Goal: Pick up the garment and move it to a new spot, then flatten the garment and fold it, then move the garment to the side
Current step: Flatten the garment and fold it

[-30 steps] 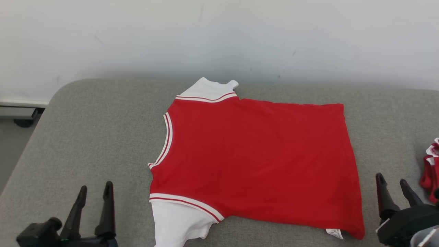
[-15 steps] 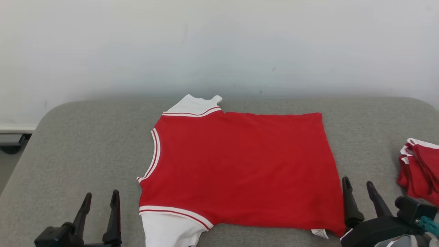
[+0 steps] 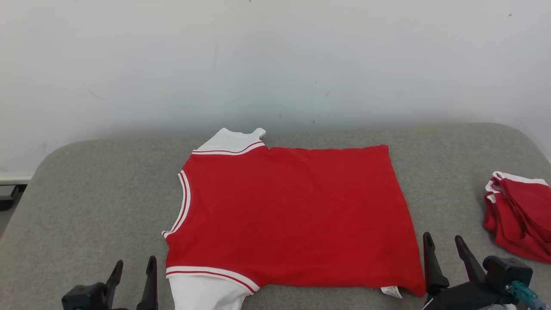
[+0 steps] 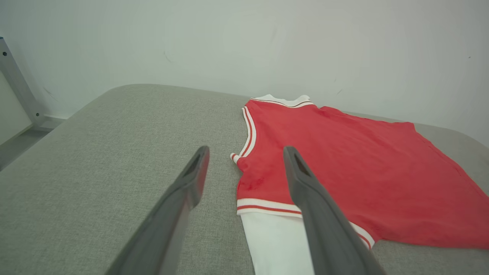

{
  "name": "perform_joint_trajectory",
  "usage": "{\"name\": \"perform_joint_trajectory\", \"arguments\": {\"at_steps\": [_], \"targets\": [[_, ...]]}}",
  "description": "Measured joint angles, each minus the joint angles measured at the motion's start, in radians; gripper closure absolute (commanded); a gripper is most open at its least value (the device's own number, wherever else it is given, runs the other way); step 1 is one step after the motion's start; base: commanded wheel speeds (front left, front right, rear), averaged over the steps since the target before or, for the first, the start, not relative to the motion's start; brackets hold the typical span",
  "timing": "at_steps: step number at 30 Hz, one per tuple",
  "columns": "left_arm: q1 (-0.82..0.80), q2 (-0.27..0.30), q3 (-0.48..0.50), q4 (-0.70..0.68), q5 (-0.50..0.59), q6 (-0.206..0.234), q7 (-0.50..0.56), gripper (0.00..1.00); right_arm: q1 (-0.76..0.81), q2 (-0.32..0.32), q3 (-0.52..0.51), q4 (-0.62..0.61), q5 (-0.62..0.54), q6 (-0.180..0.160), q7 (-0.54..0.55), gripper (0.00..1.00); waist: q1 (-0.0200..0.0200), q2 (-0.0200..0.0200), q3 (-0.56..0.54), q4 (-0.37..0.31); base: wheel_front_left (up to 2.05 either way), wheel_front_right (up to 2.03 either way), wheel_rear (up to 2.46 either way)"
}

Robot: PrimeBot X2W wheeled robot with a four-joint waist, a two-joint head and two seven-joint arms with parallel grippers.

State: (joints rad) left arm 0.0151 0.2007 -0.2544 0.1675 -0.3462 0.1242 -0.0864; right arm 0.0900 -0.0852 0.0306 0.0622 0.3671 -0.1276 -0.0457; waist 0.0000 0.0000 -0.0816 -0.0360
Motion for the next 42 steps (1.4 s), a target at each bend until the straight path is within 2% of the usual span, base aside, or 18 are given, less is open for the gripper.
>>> {"name": "perform_joint_trajectory", "arguments": {"at_steps": [33, 42], "targets": [[0.021, -0.034, 0.024, -0.035, 0.029, 0.000, 0.089, 0.00, -0.001, 0.002, -0.005, 0.065, -0.008, 0.000, -0.043, 0.00, 0.0000, 0.0000, 0.017, 0.005, 0.00, 0.00, 0.00], [0.063, -0.056, -0.023, 0.017, -0.024, -0.020, 0.246, 0.00, 0.006, -0.013, 0.015, 0.166, -0.015, 0.000, 0.067, 0.00, 0.0000, 0.0000, 0.025, 0.015, 0.00, 0.00, 0.00]]}}
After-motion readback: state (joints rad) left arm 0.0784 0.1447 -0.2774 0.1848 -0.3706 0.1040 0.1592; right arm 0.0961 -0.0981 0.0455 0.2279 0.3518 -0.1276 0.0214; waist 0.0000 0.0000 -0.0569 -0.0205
